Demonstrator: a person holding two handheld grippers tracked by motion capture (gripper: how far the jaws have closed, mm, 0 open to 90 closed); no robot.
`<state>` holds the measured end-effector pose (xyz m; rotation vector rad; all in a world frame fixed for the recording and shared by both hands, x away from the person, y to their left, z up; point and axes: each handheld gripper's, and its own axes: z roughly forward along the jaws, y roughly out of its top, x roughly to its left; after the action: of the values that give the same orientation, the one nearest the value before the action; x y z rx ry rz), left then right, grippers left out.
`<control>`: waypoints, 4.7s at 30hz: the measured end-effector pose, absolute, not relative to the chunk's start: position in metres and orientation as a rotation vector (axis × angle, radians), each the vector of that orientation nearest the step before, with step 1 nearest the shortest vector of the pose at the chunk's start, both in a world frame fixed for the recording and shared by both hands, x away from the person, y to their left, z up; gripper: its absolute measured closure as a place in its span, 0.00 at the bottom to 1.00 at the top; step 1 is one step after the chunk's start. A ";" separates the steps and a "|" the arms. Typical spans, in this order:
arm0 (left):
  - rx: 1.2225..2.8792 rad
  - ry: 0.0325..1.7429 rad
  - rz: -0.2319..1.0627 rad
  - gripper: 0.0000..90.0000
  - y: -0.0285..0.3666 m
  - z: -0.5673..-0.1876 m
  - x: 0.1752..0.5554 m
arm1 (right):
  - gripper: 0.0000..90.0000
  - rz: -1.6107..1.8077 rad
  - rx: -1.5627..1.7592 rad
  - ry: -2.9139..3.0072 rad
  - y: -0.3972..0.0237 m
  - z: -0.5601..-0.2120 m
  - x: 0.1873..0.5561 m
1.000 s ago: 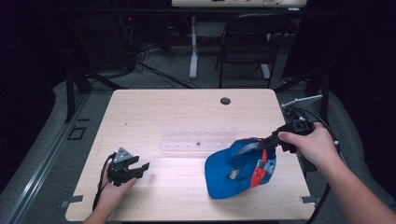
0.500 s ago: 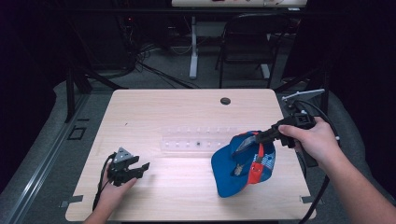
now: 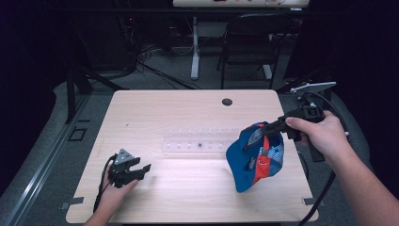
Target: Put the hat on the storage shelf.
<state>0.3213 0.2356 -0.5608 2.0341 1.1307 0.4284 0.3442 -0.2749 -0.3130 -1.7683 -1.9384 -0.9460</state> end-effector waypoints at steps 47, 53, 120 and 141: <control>1.993 0.969 0.354 0.58 0.193 -0.538 0.302 | 0.87 -1.085 -1.674 -1.956 -0.234 -0.280 0.375; 2.014 0.838 0.318 0.61 0.158 -0.527 0.294 | 0.87 -1.094 -1.668 -1.957 -0.226 -0.280 0.380; 2.050 0.620 0.401 0.85 0.046 -0.507 0.288 | 0.87 -1.121 -1.623 -1.968 -0.197 -0.279 0.394; 2.035 0.671 0.525 0.97 0.074 -0.504 0.307 | 0.87 -1.112 -1.582 -1.987 -0.180 -0.285 0.398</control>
<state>0.3070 0.0744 -0.5042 2.0348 0.6711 0.5250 0.3981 -0.1799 -0.2846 -1.5819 -1.9875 -1.1120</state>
